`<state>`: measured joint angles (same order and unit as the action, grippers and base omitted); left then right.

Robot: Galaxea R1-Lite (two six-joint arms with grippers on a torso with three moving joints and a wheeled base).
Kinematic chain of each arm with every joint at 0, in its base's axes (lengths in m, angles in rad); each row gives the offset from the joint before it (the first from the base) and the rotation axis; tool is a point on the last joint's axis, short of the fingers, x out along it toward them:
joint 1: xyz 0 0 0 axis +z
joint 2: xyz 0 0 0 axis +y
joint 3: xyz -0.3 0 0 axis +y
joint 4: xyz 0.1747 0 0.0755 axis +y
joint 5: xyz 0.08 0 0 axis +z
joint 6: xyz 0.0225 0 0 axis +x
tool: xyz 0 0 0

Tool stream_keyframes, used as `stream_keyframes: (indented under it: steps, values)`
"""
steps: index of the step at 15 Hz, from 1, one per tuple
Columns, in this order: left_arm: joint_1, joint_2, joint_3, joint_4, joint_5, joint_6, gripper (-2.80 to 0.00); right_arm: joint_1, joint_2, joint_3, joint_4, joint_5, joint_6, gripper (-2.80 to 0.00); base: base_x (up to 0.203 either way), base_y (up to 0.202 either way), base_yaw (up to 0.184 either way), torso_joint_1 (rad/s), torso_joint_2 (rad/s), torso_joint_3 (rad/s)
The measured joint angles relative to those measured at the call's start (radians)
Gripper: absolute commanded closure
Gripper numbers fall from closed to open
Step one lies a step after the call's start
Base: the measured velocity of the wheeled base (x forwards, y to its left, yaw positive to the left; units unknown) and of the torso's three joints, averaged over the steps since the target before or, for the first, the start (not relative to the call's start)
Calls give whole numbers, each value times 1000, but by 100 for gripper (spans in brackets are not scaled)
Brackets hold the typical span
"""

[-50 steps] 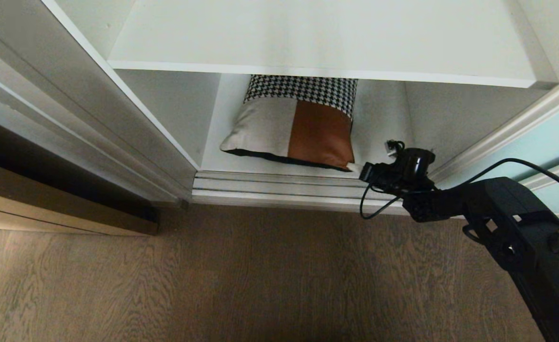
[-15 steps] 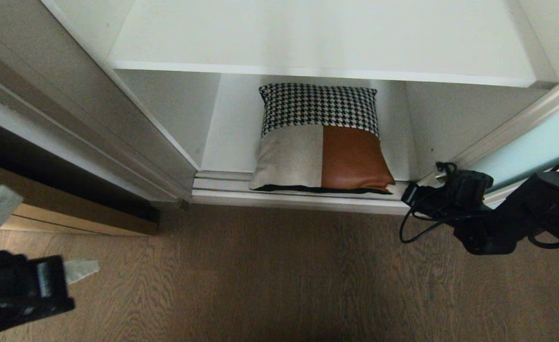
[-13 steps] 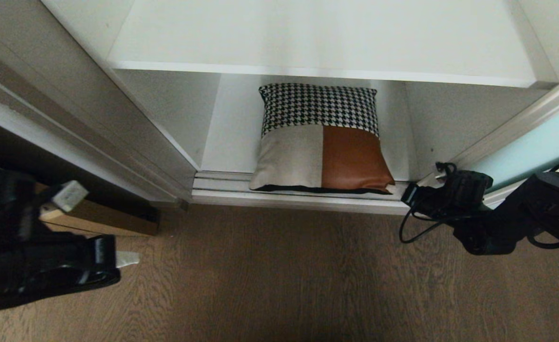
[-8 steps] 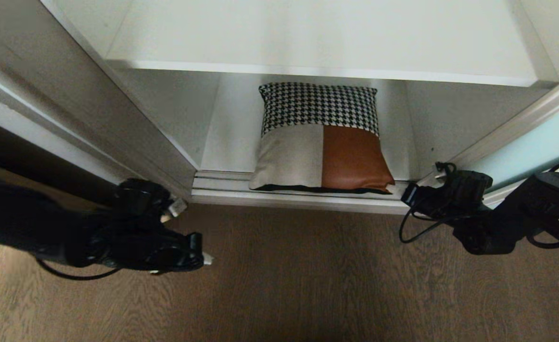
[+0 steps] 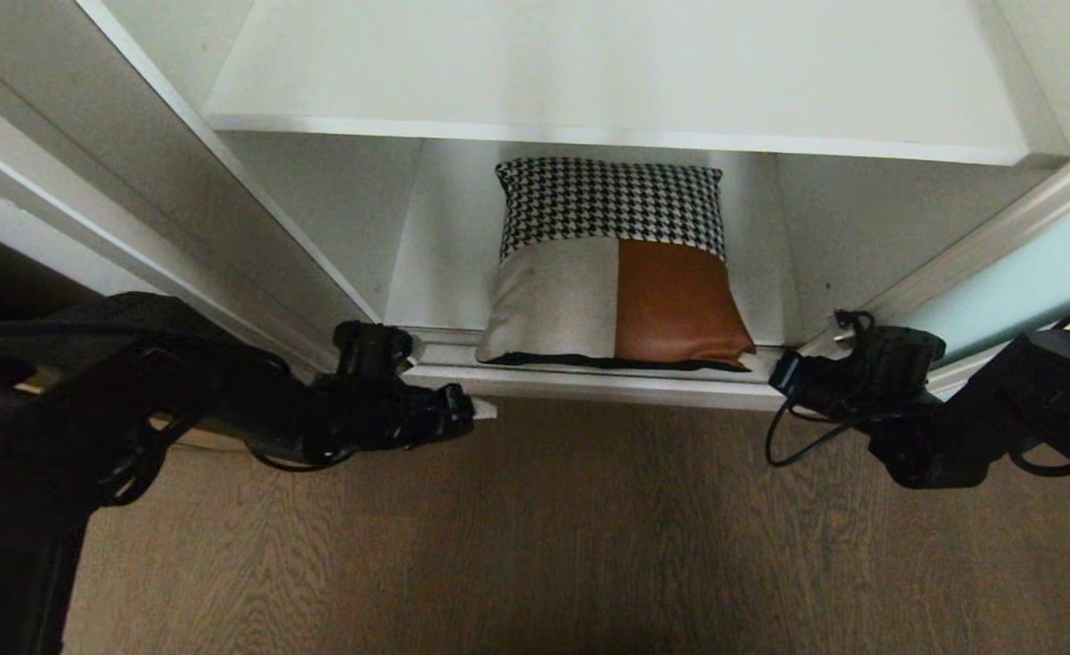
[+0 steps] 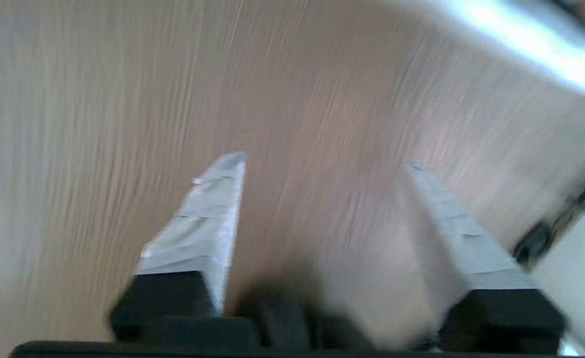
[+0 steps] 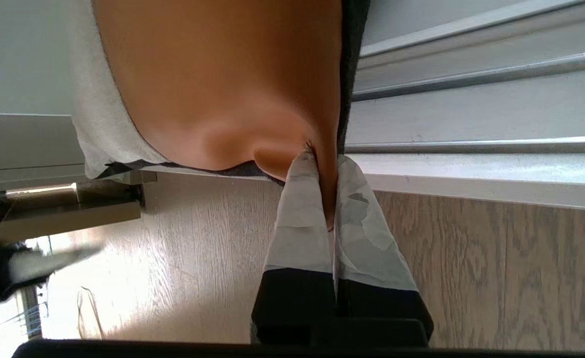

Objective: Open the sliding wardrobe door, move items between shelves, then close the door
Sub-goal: Place the pillow on the higher shelf

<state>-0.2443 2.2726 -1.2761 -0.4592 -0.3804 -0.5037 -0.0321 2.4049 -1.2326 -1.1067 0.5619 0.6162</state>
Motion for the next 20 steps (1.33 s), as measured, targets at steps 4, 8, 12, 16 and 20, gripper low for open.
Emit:
stream_keyframes:
  steps: [4, 8, 12, 16, 20]
  values:
    - [1, 84, -96, -164, 6, 36, -280, 0, 8, 5, -22, 0, 0, 0, 0, 0, 0, 0, 0, 0]
    - [2, 108, -135, -300, 12, 121, -280, 0, 9, 11, -28, 4, -1, 0, 0, 0, 0, 0, 0, 0]
    - [1, 151, -167, -369, 13, 127, -280, 0, 9, 27, -55, 25, 0, 0, 0, 0, 0, 0, 0, 0]
    - [0, 202, -205, -424, 13, 127, -280, -1, 9, 29, -55, 26, 0, 0, 0, 0, 0, 0, 0, 0]
    - [0, 214, -230, -453, 14, 125, 0, -3, 9, 34, -56, 39, 0, 0, 0, 0, 0, 0, 0, 0]
